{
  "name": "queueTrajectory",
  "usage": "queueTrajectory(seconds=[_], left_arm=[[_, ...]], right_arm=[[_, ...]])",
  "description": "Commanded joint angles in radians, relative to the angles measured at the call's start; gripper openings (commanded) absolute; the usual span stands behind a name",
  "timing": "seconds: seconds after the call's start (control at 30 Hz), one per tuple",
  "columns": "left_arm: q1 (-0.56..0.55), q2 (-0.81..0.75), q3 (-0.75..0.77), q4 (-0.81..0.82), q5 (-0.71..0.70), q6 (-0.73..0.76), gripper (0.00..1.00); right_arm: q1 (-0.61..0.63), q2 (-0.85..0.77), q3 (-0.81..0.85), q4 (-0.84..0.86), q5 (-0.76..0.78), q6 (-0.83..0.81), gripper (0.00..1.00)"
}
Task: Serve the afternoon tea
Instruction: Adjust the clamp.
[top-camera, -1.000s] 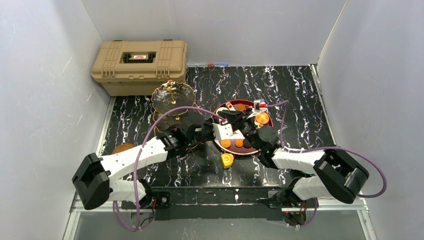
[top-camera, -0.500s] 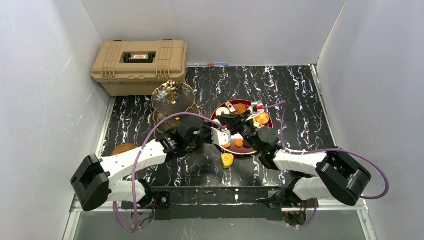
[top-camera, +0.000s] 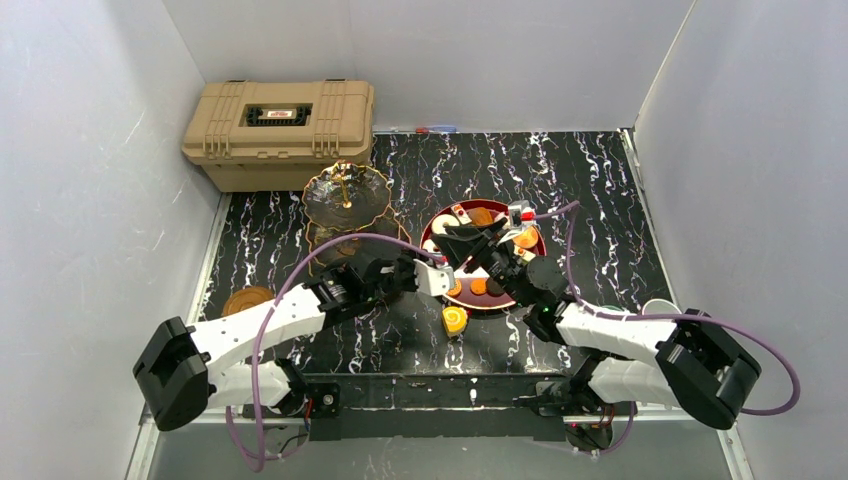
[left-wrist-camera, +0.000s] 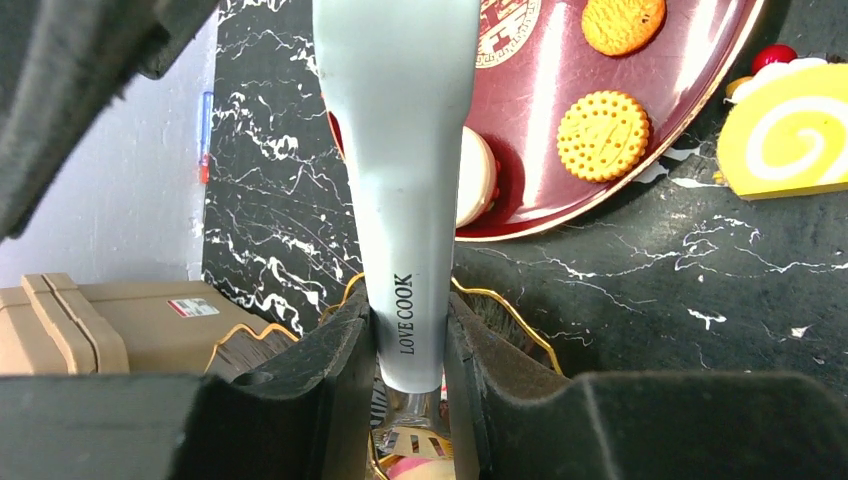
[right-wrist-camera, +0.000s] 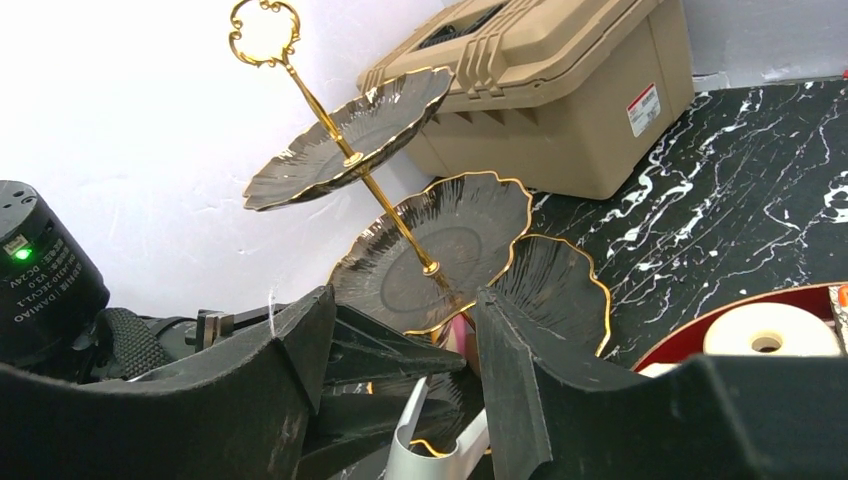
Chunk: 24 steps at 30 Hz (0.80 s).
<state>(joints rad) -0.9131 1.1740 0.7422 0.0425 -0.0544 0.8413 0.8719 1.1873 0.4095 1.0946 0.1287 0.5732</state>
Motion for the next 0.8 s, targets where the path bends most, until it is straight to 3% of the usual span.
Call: queueTrajectory(seconds=[0.0,0.23,0.4,0.6,0.77], left_arm=[[-0.008,-0.048,-0.016,0.003,-0.010,0.011,0.07],[-0.031,-0.093,0.035,-0.019,0.049,-0.093,0.06],[-0.034,-0.126,0.117,-0.101,0.189,-0.239,0.07],[-0.037,-0.064,0.242,-0.111,0.140,-0.401,0.03],[-0.036,-0.010,0.347,-0.131,0.074,-0.519,0.03]], right_arm=[[0.004,-0.040,0.027,-0.039,0.014,-0.021,0.62],[-0.003,-0.157,0.025,-0.193,0.069,-0.069,0.65],[-0.007,-0.334,0.066,-0.454,0.147,-0.124,0.79],[-0.010,-0.522,0.100,-0.667,0.203,-0.171,0.86],[-0.010,-0.553,0.107,-0.698,0.100,-0.148,0.87]])
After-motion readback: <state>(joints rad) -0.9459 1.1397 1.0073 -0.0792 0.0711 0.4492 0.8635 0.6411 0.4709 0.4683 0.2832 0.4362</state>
